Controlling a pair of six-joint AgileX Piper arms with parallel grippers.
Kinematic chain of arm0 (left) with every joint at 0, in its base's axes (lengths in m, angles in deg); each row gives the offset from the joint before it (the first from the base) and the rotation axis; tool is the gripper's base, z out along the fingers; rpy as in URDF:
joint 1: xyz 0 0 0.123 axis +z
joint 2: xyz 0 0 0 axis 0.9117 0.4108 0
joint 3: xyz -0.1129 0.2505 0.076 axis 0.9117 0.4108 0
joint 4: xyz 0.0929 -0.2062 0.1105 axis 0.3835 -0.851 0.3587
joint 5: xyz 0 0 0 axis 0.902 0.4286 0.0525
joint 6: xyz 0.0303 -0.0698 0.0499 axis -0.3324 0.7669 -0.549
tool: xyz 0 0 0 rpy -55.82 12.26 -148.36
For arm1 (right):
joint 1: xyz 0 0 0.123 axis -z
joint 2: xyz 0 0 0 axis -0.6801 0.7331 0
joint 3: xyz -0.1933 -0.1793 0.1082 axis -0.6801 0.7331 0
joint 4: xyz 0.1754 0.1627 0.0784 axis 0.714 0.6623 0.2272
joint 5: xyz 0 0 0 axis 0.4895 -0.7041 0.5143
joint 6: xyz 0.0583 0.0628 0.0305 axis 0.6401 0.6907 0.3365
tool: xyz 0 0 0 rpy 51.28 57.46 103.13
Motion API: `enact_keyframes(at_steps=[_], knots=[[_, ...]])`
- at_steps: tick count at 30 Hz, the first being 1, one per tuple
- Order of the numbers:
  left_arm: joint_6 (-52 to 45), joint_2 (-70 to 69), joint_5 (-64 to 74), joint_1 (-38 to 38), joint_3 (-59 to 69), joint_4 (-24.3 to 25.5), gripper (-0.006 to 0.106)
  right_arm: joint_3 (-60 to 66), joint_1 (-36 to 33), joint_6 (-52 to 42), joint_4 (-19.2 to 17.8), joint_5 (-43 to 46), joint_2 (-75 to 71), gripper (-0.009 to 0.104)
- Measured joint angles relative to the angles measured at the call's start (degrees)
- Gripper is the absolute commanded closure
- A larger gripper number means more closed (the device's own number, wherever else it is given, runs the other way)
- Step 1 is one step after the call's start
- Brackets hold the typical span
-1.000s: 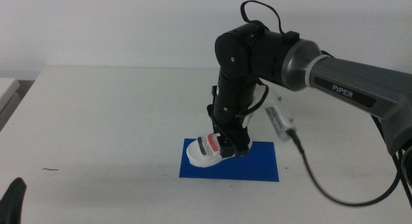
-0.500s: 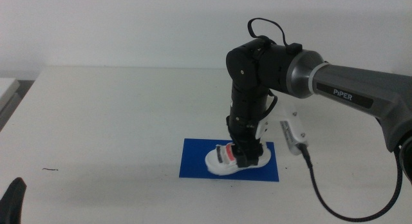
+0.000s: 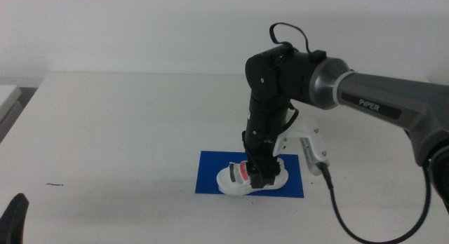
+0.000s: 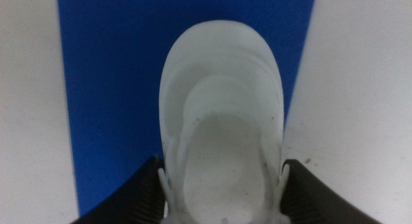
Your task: Use one arm to grab the shoe from the table and place it on the mat.
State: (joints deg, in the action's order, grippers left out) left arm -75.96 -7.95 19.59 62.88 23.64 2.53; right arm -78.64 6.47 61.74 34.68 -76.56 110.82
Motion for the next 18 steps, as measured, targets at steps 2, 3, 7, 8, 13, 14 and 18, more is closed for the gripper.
enact_keyframes(at_steps=[2,3,7,8,13,14,18], knots=[[0.0,0.0,0.0,0.0,0.0,0.0,0.007,0.0,0.0,0.0,0.56,1.22,0.68,0.097],[0.0,0.0,0.0,0.0,0.0,0.0,0.007,0.0,0.0,0.0,0.82,1.34,0.99,0.097],[0.0,0.0,0.0,0.0,0.0,0.0,0.007,0.0,0.0,0.0,0.84,1.53,1.13,0.09],[0.0,0.0,0.0,0.0,0.0,0.0,0.007,0.0,0.0,0.0,0.84,1.69,1.13,0.083],[0.0,0.0,0.0,0.0,0.0,0.0,0.007,0.0,0.0,0.0,0.84,3.48,1.13,0.073],[0.0,0.0,0.0,0.0,0.0,0.0,0.007,0.0,0.0,0.0,0.84,3.98,1.13,0.073],[0.0,0.0,0.0,0.0,0.0,0.0,0.007,0.0,0.0,0.0,0.84,4.55,1.13,0.073]])
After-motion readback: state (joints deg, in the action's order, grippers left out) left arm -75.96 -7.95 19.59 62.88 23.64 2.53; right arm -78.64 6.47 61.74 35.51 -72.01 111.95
